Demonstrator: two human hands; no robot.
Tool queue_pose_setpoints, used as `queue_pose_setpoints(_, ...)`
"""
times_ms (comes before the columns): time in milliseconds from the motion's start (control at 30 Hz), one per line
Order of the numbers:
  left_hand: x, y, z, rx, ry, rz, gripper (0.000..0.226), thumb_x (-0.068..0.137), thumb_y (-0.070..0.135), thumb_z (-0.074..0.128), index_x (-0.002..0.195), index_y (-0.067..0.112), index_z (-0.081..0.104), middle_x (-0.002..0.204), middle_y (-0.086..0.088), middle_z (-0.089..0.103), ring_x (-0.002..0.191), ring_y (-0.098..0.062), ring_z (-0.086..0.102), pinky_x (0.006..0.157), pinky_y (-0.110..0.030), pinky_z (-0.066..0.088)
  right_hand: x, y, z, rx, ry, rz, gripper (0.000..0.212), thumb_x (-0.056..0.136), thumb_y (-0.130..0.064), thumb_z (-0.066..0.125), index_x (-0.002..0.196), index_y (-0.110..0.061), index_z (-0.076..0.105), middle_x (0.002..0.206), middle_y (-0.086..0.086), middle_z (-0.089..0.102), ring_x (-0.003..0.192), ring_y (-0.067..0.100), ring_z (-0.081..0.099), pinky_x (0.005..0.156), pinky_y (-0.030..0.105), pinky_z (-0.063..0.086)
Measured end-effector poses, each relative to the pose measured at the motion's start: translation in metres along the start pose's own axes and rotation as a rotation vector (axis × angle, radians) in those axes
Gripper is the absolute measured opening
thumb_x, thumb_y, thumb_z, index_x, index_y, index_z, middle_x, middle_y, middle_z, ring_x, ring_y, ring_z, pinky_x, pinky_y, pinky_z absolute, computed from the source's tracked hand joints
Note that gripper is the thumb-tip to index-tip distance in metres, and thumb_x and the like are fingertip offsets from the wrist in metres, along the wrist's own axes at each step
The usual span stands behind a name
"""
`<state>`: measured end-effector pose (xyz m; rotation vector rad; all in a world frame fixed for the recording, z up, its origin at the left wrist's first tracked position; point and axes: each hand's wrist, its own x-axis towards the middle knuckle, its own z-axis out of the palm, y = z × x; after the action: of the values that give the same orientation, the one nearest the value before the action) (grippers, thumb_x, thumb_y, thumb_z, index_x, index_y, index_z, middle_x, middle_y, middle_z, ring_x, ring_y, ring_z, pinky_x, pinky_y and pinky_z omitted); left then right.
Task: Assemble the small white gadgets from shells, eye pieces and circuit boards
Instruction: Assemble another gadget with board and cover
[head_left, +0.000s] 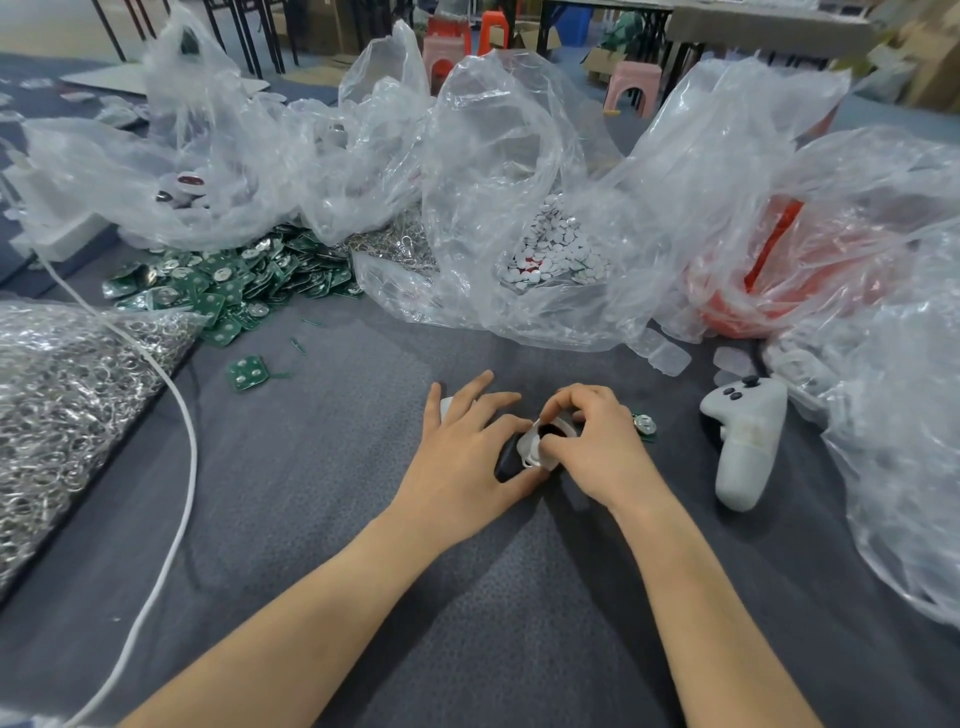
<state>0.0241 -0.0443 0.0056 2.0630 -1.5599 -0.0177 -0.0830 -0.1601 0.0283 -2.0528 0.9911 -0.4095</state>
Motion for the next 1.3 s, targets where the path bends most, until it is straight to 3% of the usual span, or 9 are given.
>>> queue_pose_setpoints(200,-0.001,0.000,-0.001,-0.025,0.027,0.002,0.046,0.085,0.051,0.061,0.123,0.026,0.059,0.136,0.010,0.051,0.145,-0.013,0.018,0.116,-0.057,0.005,-0.003,0.001,-0.001,0.010,-0.002,-0.035,0.025,0.074,-0.001,0.065,0.084,-0.023,0.061,0.108,-0.004,0.051,0.108,0.021,0.048,0.094,0.034,0.043)
queue_pose_setpoints(333,-0.001,0.000,-0.001,-0.056,0.059,0.039,0.029,0.081,0.034,0.072,0.107,0.022,0.066,0.124,0.009,0.059,0.141,-0.016,0.029,0.116,-0.058,0.007,-0.005,0.003,-0.004,0.060,-0.011,-0.072,0.026,0.076,0.001,0.066,0.086,-0.022,0.061,0.098,-0.002,0.062,0.099,0.018,0.056,0.087,0.033,0.048)
queue_pose_setpoints(467,-0.001,0.001,0.002,-0.078,0.089,0.078,0.018,0.078,0.018,0.076,0.095,0.018,0.070,0.105,0.005,0.065,0.129,-0.020,0.046,0.113,-0.056,0.012,-0.007,0.004,-0.006,0.135,-0.037,-0.094,0.032,0.077,0.001,0.067,0.093,-0.026,0.061,0.090,-0.008,0.067,0.085,0.004,0.062,0.075,0.020,0.051)
queue_pose_setpoints(633,0.000,0.002,0.001,-0.070,0.138,0.000,0.035,0.076,0.018,0.076,0.109,0.016,0.066,0.105,-0.001,0.063,0.117,-0.024,0.054,0.112,-0.058,0.021,-0.011,-0.001,0.001,0.134,-0.073,-0.231,0.045,0.077,0.006,0.066,0.106,-0.029,0.061,0.100,-0.016,0.065,0.094,-0.002,0.060,0.083,0.016,0.049)
queue_pose_setpoints(733,0.000,0.003,-0.002,-0.073,0.124,-0.037,0.042,0.081,0.022,0.071,0.121,0.019,0.059,0.115,0.002,0.060,0.122,-0.021,0.048,0.111,-0.062,0.021,-0.013,-0.003,0.005,0.187,-0.041,-0.258,0.056,0.076,0.011,0.064,0.114,-0.030,0.060,0.108,-0.008,0.064,0.095,0.003,0.062,0.085,0.016,0.049)
queue_pose_setpoints(900,0.001,0.002,-0.004,-0.227,0.112,-0.059,0.036,0.085,0.021,0.064,0.120,0.023,0.057,0.111,0.015,0.061,0.110,0.000,0.044,0.117,-0.046,0.001,-0.015,-0.002,0.006,0.324,-0.047,-0.202,0.056,0.077,0.010,0.067,0.115,-0.030,0.057,0.101,0.003,0.061,0.087,0.010,0.066,0.076,0.017,0.052)
queue_pose_setpoints(1100,0.004,0.002,-0.009,-0.339,0.197,-0.091,0.024,0.084,0.005,0.067,0.106,0.016,0.069,0.090,0.008,0.065,0.084,-0.006,0.059,0.116,-0.028,0.014,-0.019,-0.006,0.006,0.398,-0.117,-0.244,0.055,0.077,0.012,0.067,0.112,-0.030,0.060,0.098,0.003,0.065,0.090,0.012,0.066,0.079,0.016,0.050)
queue_pose_setpoints(1200,0.003,0.002,-0.012,-0.395,0.202,-0.063,0.018,0.083,0.005,0.069,0.097,0.016,0.072,0.082,0.016,0.057,0.075,-0.001,0.056,0.087,-0.006,0.038,-0.018,-0.006,0.006,0.430,-0.103,-0.232,0.053,0.077,0.013,0.066,0.112,-0.027,0.061,0.093,0.001,0.065,0.086,0.009,0.066,0.080,0.018,0.051)
queue_pose_setpoints(1300,0.004,0.002,-0.012,-0.479,0.228,-0.135,0.012,0.084,0.008,0.069,0.091,0.017,0.071,0.084,0.010,0.065,0.072,-0.006,0.060,0.065,-0.007,0.040,-0.018,-0.006,0.007,0.418,-0.088,-0.210,0.047,0.080,0.007,0.067,0.111,-0.028,0.063,0.086,-0.003,0.068,0.083,0.009,0.068,0.079,0.022,0.053)
